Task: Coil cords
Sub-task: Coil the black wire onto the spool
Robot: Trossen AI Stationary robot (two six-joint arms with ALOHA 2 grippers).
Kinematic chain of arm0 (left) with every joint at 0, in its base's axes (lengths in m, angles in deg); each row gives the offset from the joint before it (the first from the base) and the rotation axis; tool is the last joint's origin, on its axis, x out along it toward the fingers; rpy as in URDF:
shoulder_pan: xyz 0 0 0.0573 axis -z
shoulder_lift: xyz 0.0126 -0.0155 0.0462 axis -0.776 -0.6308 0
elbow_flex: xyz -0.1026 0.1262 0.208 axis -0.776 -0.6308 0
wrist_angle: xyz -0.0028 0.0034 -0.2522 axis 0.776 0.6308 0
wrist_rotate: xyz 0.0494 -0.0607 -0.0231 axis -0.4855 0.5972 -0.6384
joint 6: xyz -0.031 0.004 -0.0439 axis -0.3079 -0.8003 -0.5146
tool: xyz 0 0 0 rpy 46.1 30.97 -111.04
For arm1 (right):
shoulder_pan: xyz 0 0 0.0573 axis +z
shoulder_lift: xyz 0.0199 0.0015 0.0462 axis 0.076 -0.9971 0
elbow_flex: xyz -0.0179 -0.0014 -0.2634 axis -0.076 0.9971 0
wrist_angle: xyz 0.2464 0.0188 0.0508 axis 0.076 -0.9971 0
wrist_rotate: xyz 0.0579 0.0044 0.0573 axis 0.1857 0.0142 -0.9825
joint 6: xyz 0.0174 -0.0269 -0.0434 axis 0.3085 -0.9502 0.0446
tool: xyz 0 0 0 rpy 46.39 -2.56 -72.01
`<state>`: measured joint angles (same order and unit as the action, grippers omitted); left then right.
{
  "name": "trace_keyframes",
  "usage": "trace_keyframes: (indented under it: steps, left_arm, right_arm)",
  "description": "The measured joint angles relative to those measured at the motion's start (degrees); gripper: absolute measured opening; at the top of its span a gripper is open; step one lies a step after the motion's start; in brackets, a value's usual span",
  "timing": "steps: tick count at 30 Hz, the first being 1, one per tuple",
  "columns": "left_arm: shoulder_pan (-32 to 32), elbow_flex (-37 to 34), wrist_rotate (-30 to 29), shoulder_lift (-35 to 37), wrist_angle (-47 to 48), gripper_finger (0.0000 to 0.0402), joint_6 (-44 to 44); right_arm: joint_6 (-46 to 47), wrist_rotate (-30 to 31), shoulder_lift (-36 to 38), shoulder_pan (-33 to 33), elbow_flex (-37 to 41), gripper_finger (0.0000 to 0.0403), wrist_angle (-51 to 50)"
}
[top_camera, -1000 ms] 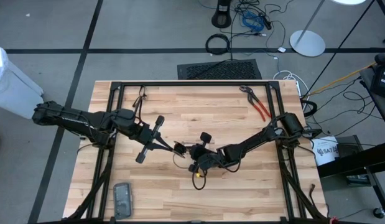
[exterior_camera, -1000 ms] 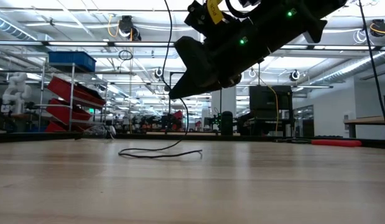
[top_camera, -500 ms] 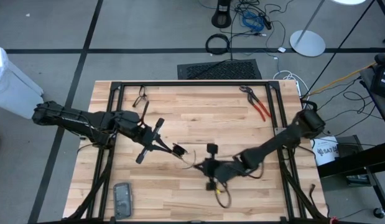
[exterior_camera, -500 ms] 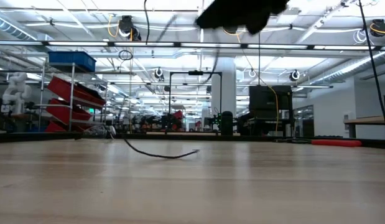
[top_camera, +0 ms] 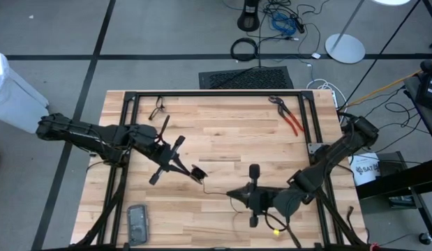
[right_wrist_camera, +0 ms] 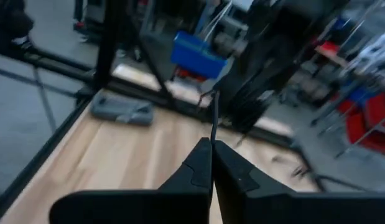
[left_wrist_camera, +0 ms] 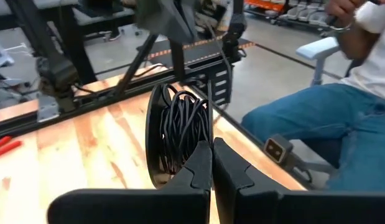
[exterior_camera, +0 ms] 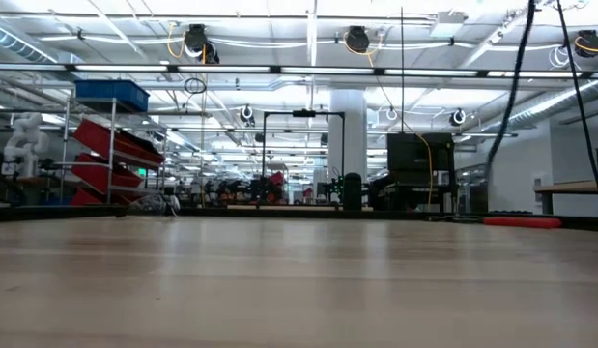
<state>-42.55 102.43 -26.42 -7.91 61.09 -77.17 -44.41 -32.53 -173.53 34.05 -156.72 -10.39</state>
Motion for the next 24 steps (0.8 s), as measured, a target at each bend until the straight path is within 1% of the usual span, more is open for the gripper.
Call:
trace_keyframes:
  steps: [3, 7, 15, 17, 20, 24]
  left_arm:
    - [0.17, 0.0, 1.59, -0.08, -0.11, 0.0002, 0.02]
    - [0.33, 0.0, 2.28, -0.08, -0.18, 0.0002, 0.0]
    - [0.42, 0.0, 4.29, -0.1, -0.27, 0.0002, 0.05]
    - [0.43, 0.0, 5.34, -0.1, -0.49, 0.0002, 0.24]
    - [0.8, 0.0, 5.93, -0.22, -1.92, 0.0002, 0.51]
    - [1.5, 0.0, 7.37, -1.1, -4.04, 0.0002, 1.95]
  right_arm:
    - [-4.39, 0.27, -0.21, -1.5, -3.51, 0.0, 0.21]
    - [-8.17, 0.24, -0.21, -4.01, -6.09, 0.0, 0.21]
    - [-9.83, -0.78, -0.71, -9.52, -6.28, 0.0, 3.01]
    - [-10.16, -3.77, -0.71, -10.93, -6.28, 0.0, 3.92]
    - [-9.94, -6.57, -0.72, -12.99, -6.28, 0.0, 5.57]
    - [-9.91, -7.96, -2.04, -15.16, -6.28, 0.0, 8.02]
